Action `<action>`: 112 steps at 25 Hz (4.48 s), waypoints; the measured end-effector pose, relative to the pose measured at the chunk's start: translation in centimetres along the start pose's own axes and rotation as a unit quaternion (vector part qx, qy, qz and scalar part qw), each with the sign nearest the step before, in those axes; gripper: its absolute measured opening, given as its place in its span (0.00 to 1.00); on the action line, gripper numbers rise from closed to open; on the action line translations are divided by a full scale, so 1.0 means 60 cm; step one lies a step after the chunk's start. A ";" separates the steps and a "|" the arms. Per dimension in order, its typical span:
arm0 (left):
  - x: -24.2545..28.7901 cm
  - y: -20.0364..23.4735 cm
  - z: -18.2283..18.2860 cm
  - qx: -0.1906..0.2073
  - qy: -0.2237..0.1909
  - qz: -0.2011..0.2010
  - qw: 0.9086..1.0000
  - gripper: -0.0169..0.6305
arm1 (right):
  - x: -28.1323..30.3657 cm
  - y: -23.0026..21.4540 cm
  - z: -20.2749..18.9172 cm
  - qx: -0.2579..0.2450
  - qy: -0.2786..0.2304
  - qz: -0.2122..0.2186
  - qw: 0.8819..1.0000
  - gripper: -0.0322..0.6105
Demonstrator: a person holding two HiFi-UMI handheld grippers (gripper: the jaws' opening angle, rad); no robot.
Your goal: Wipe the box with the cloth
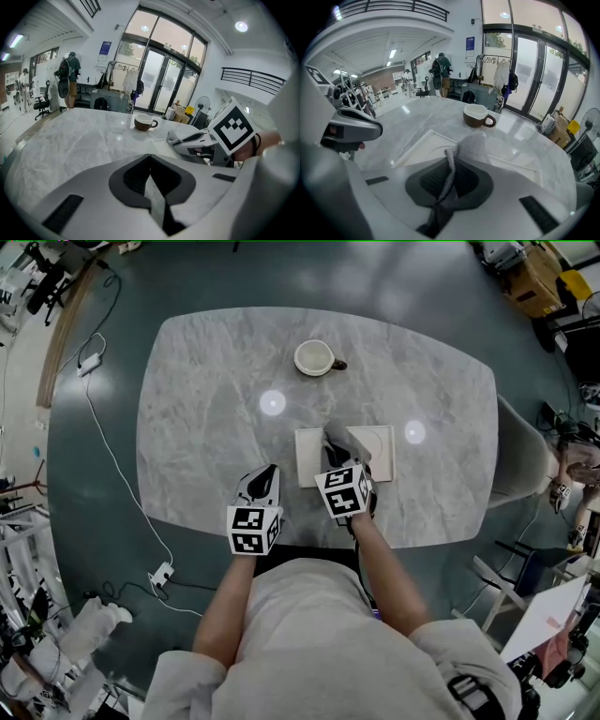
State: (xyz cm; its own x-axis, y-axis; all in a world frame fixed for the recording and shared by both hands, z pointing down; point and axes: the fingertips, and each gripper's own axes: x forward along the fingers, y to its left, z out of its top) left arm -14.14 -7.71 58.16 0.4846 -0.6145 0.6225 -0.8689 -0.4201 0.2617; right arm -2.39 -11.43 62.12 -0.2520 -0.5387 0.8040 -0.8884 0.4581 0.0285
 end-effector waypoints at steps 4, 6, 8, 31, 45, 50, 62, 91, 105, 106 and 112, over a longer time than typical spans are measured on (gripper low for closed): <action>-0.008 0.021 -0.004 -0.003 -0.002 0.005 1.000 0.06 | 0.009 0.016 0.009 -0.003 -0.001 0.003 1.000 0.10; -0.012 0.027 -0.005 -0.002 -0.003 0.005 1.000 0.06 | 0.012 0.025 0.013 -0.005 -0.002 0.005 1.000 0.10; -0.016 0.032 -0.005 -0.002 -0.004 0.005 1.000 0.06 | 0.014 0.035 0.017 -0.006 -0.001 0.008 1.000 0.10; -0.067 0.079 -0.023 -0.011 -0.018 0.003 1.000 0.06 | 0.013 0.086 0.024 0.066 -0.025 0.044 0.997 0.10; -0.074 0.060 -0.042 -0.026 -0.025 -0.023 0.999 0.06 | 0.008 0.098 0.010 0.079 -0.026 0.064 0.994 0.10; -0.058 0.022 -0.043 -0.019 -0.024 -0.035 0.999 0.06 | -0.016 0.106 -0.020 0.082 -0.024 0.064 0.994 0.10; -0.077 -0.052 -0.049 -0.014 -0.032 -0.014 0.999 0.06 | -0.085 0.143 -0.069 0.006 -0.032 0.096 0.995 0.10; -0.161 -0.356 0.015 0.063 -0.132 -0.034 0.989 0.06 | -0.432 -0.052 -0.159 0.071 -0.230 -0.029 0.970 0.10; -0.254 -0.459 0.144 0.114 -0.242 -0.045 0.962 0.06 | -0.637 -0.115 -0.072 0.070 -0.383 -0.088 0.917 0.10; -0.259 -0.463 0.154 0.116 -0.251 -0.044 0.960 0.06 | -0.648 -0.119 -0.067 0.070 -0.391 -0.091 0.913 0.10; -0.289 -0.480 0.209 0.123 -0.291 -0.040 0.948 0.06 | -0.697 -0.136 -0.043 0.054 -0.420 -0.108 0.899 0.10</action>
State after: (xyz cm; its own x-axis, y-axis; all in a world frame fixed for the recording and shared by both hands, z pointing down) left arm 3.73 6.65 30.59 0.5831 -0.8089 0.0760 -0.8124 -0.5793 0.0670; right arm 16.36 9.19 29.81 -0.2300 -0.9717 0.0531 -0.9721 0.2320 0.0348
